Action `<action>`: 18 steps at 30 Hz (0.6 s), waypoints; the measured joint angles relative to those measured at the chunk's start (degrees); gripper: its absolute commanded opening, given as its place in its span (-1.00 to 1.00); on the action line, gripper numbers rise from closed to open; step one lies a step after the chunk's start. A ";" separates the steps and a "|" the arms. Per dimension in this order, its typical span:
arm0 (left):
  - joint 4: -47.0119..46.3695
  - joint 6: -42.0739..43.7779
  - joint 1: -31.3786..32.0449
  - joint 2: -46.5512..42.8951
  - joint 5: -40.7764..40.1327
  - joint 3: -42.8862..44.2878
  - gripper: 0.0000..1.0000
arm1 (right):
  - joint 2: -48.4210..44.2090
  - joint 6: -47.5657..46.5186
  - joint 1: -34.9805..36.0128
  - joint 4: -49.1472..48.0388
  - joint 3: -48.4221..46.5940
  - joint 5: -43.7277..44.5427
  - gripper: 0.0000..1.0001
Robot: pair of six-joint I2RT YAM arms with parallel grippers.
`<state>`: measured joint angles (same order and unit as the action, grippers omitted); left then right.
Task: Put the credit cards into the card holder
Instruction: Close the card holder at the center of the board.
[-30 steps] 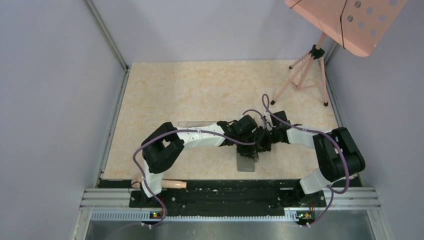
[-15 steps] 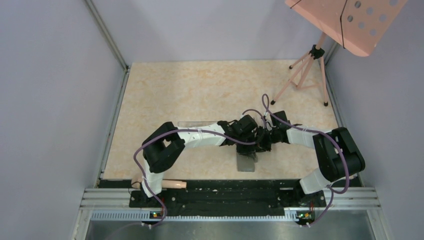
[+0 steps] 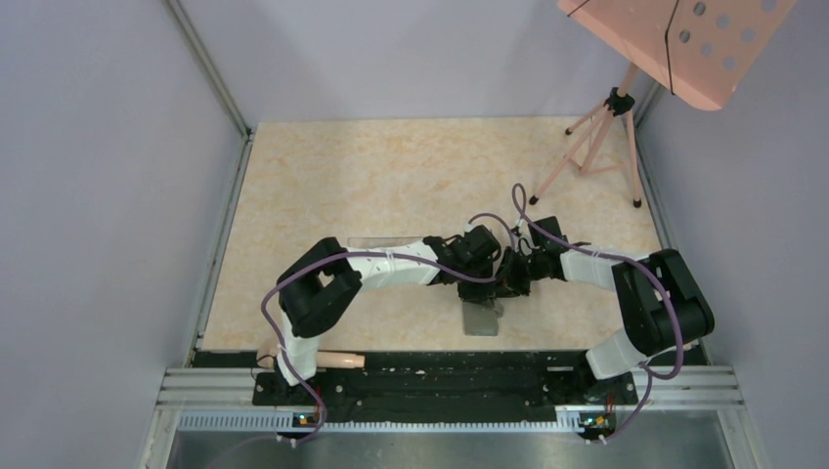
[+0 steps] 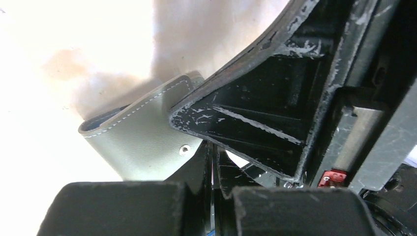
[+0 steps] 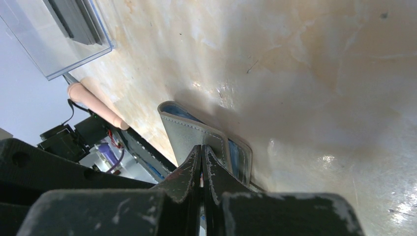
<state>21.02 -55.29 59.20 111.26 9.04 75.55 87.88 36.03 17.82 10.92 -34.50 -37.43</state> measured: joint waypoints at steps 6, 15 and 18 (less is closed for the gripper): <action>0.00 0.15 -0.46 -0.20 -0.79 -0.57 -1.00 | -0.50 -0.11 0.02 0.74 0.00 0.50 -1.00; -1.22 0.33 -0.68 -3.26 -1.01 -3.67 -1.00 | -1.92 -1.38 0.07 2.80 0.00 1.88 -1.00; -1.36 0.22 -0.81 -3.52 -0.96 -4.15 -1.00 | -2.27 -1.60 0.07 3.45 -0.02 2.19 -1.00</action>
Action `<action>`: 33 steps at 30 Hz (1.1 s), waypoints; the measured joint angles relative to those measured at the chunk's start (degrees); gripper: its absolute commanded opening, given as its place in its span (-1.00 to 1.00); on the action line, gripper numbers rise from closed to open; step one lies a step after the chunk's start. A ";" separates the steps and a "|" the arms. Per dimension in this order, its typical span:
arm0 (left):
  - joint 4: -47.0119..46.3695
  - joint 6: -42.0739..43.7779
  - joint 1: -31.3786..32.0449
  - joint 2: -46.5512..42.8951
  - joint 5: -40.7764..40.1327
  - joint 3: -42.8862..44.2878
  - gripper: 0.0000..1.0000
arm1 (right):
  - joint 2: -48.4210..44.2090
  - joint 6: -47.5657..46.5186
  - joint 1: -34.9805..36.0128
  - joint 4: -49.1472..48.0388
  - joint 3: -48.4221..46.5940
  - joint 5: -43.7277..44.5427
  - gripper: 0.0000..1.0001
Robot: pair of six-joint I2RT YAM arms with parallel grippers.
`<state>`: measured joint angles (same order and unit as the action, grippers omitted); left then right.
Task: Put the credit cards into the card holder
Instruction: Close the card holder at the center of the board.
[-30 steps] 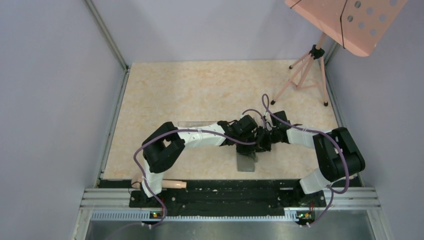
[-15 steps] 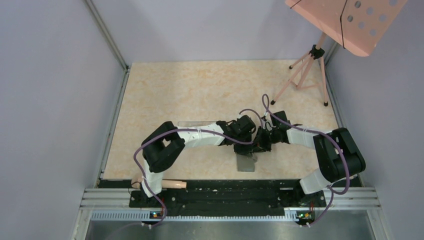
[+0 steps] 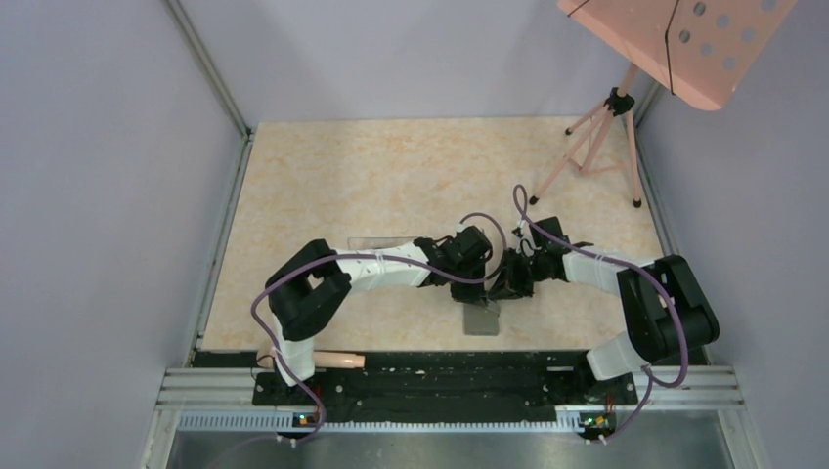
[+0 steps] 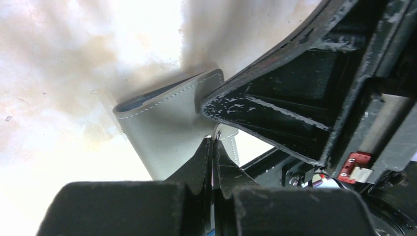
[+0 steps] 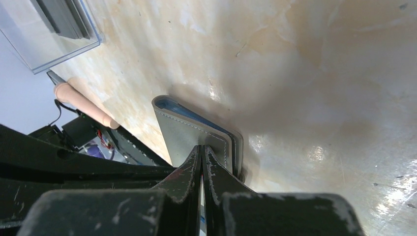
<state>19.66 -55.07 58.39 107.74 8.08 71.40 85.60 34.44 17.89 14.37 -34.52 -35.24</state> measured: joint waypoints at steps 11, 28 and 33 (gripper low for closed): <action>-0.42 -0.81 -1.09 0.00 2.60 -1.11 -1.00 | -0.37 -0.46 0.00 0.76 -0.02 0.48 -1.00; -2.36 -1.01 -1.77 0.61 7.78 -1.25 -1.00 | -0.39 -0.83 0.00 0.90 -0.09 0.50 -1.00; -2.54 -1.22 -2.10 1.36 8.72 -1.42 -1.00 | -0.39 -0.83 0.00 0.92 -0.09 0.52 -1.00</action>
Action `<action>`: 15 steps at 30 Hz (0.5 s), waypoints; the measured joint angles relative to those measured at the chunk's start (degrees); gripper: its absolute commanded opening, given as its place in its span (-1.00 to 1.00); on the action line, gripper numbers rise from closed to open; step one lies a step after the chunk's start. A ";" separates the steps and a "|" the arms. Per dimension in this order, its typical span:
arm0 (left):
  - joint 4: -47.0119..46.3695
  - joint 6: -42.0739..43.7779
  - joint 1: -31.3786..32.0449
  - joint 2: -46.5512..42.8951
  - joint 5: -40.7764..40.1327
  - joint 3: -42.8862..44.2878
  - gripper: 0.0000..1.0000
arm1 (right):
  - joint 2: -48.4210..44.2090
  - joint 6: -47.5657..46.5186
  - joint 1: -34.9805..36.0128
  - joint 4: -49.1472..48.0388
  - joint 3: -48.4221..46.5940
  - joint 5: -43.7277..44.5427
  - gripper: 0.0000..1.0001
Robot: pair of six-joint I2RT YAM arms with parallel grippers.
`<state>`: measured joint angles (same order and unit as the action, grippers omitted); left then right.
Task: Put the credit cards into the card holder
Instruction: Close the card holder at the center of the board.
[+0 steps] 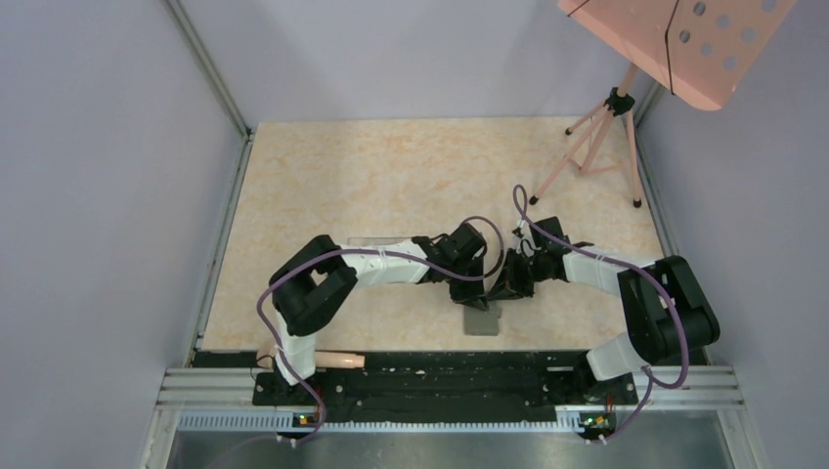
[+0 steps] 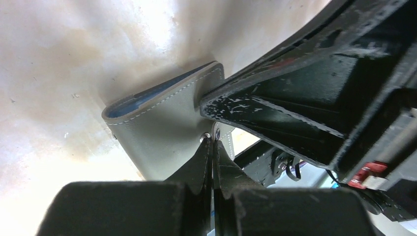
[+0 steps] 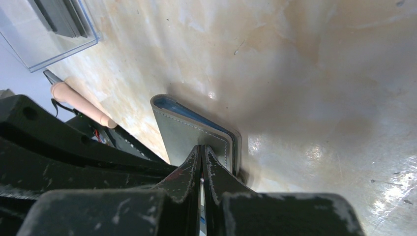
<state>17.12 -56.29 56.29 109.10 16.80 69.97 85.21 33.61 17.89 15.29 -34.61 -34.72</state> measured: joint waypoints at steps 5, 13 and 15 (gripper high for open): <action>-0.52 -0.46 -0.39 1.49 1.70 -0.26 -1.00 | 0.00 -0.02 0.00 0.04 0.00 0.02 -1.00; -0.83 -0.63 -0.68 1.57 2.29 -0.46 -1.00 | 0.00 -0.02 0.00 0.07 0.00 0.02 -1.00; -1.05 -0.74 -0.74 1.57 2.40 -0.70 -1.00 | 0.00 -0.04 0.00 0.09 0.00 0.04 -1.00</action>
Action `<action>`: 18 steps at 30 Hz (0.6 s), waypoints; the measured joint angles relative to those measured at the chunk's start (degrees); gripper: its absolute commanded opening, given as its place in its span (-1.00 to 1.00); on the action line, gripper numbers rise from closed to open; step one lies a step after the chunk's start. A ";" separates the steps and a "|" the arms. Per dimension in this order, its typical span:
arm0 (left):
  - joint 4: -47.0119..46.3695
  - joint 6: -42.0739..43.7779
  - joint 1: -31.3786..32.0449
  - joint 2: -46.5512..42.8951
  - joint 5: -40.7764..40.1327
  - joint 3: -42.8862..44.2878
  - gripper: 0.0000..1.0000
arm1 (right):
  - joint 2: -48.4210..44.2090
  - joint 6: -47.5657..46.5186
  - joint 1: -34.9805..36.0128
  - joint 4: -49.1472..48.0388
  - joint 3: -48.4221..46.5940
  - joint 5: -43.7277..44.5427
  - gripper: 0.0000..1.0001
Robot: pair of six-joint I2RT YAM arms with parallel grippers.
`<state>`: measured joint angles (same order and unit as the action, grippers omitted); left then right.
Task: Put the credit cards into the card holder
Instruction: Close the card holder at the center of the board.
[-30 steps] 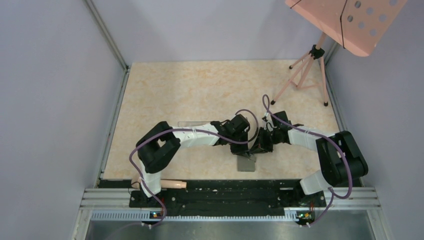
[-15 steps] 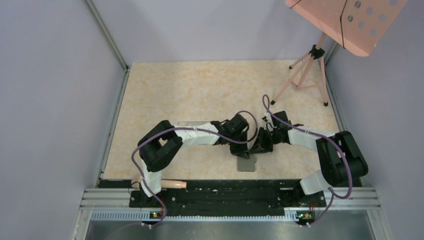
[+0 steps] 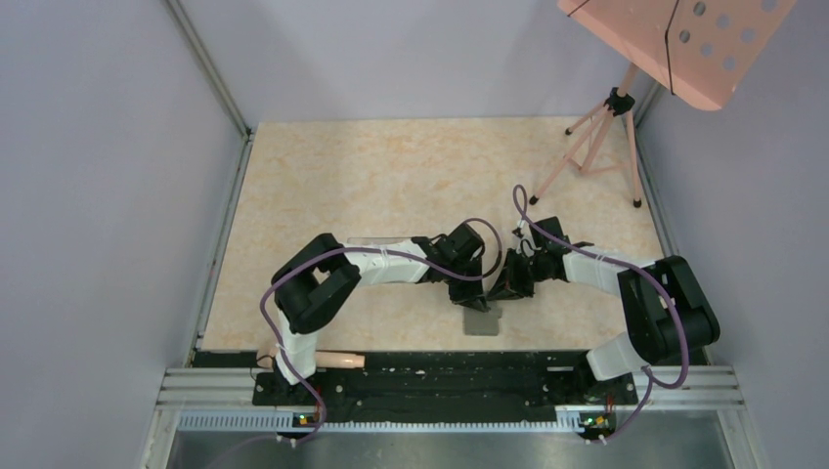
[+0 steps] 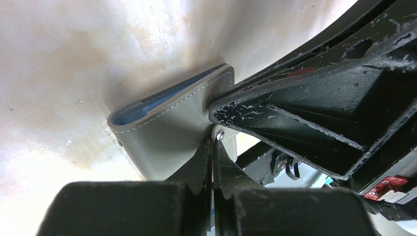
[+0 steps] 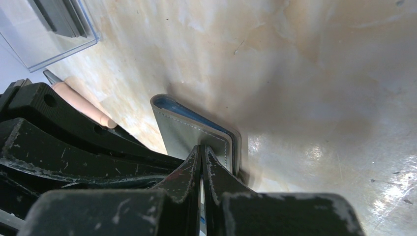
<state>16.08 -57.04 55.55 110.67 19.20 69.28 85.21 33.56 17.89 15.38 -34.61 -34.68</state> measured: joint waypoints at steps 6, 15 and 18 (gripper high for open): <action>-0.26 -0.09 -0.11 0.00 0.22 -0.22 -1.00 | -0.04 0.02 0.00 0.04 0.00 0.09 -1.00; -0.50 -0.09 -0.15 -0.02 0.28 -0.42 -1.00 | -0.04 0.00 0.00 0.11 0.00 0.17 -1.00; -0.81 -0.09 -0.17 -0.07 0.26 -0.63 -1.00 | -0.04 0.00 0.00 0.13 0.00 0.20 -1.00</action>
<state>15.27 -57.12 55.37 110.61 19.46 68.64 85.17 33.56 17.89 15.51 -34.61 -34.48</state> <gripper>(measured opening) 0.009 0.002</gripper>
